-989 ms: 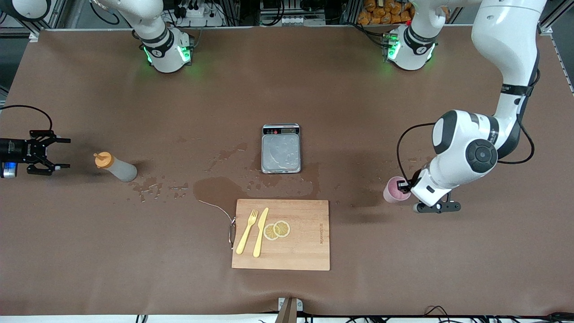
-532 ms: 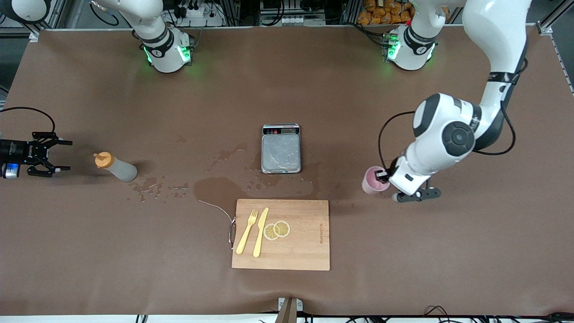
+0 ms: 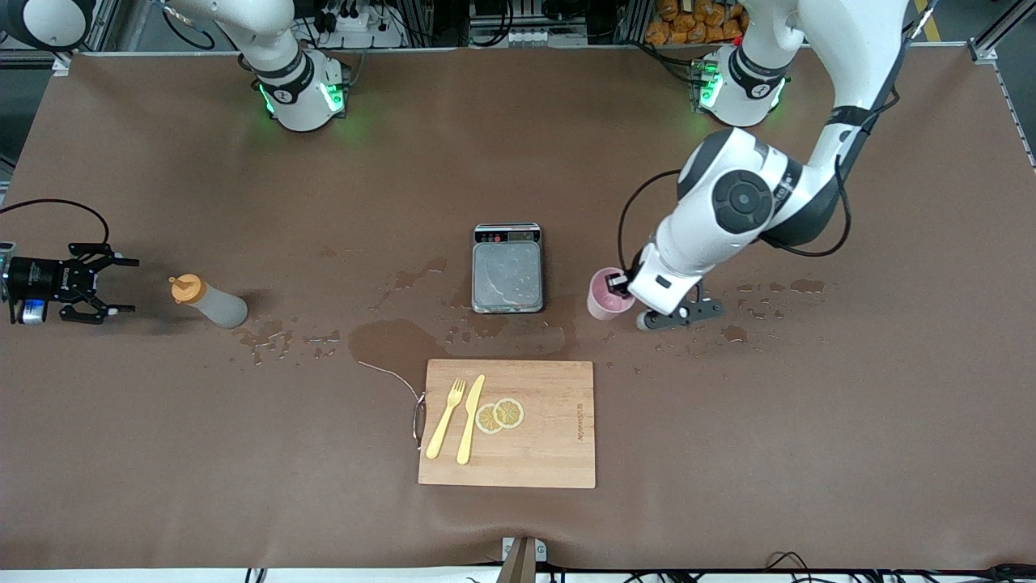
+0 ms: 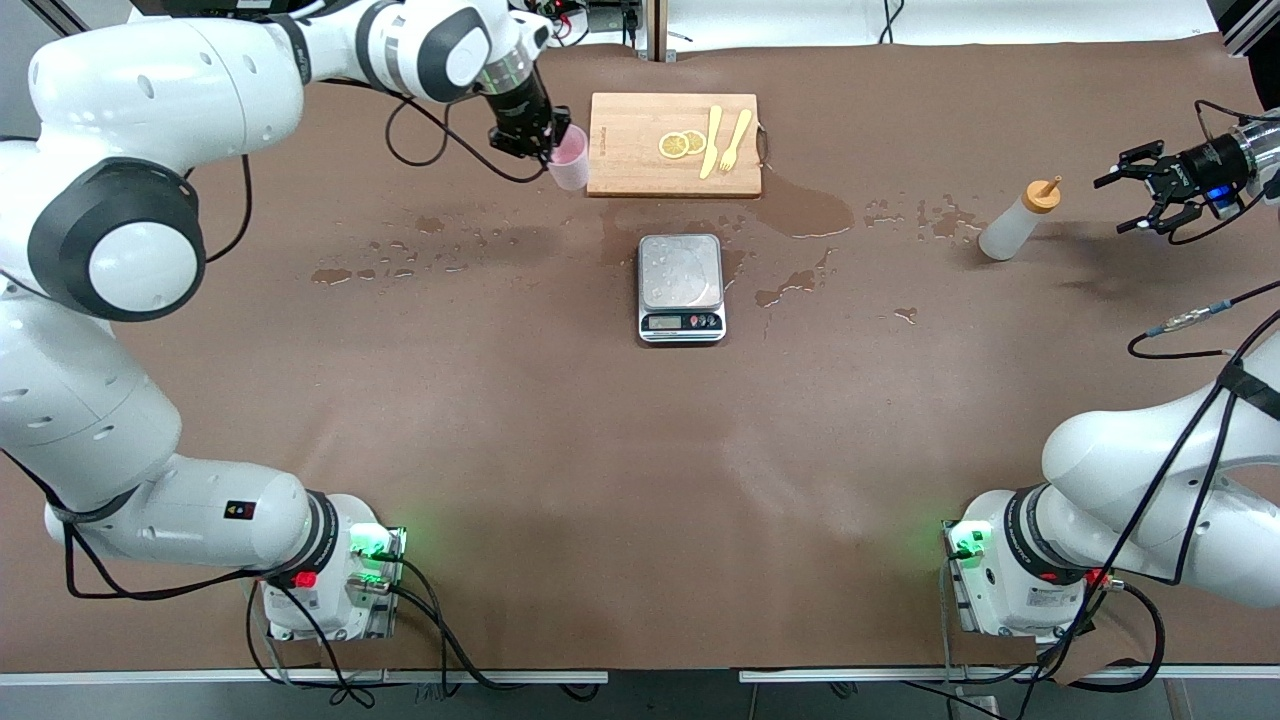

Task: Add sauce to pink cup with both arms
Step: 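Carry the pink cup with the left gripper onto the silver scale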

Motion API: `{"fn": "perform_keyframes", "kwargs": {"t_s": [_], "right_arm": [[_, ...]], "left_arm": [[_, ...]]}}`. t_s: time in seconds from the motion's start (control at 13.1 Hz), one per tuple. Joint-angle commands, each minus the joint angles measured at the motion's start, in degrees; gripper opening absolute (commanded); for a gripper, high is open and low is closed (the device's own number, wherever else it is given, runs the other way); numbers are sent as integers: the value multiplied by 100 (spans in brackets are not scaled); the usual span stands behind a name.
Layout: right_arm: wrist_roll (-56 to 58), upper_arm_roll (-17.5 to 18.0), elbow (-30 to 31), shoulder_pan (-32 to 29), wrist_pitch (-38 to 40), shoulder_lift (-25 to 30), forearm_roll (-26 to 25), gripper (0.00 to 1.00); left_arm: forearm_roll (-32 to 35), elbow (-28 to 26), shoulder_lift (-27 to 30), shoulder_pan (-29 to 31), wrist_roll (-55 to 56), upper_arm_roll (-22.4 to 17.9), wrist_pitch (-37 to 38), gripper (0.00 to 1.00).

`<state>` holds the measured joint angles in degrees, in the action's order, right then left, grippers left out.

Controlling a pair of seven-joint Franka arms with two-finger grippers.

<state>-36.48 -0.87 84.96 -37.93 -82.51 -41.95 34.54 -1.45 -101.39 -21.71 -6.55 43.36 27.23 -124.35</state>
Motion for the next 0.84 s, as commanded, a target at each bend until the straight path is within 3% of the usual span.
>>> {"fn": "perform_keyframes", "kwargs": {"t_s": [0.0,0.76], "right_arm": [[-123,78,-75,-91,15,-32,97,100],[-307,78,-67,-144,130,-32,211,100]], "left_arm": [[-31,137,62,-310,409,-7,130,0],[22,1172,-965,-1409,1191,-86,104,0]]}}
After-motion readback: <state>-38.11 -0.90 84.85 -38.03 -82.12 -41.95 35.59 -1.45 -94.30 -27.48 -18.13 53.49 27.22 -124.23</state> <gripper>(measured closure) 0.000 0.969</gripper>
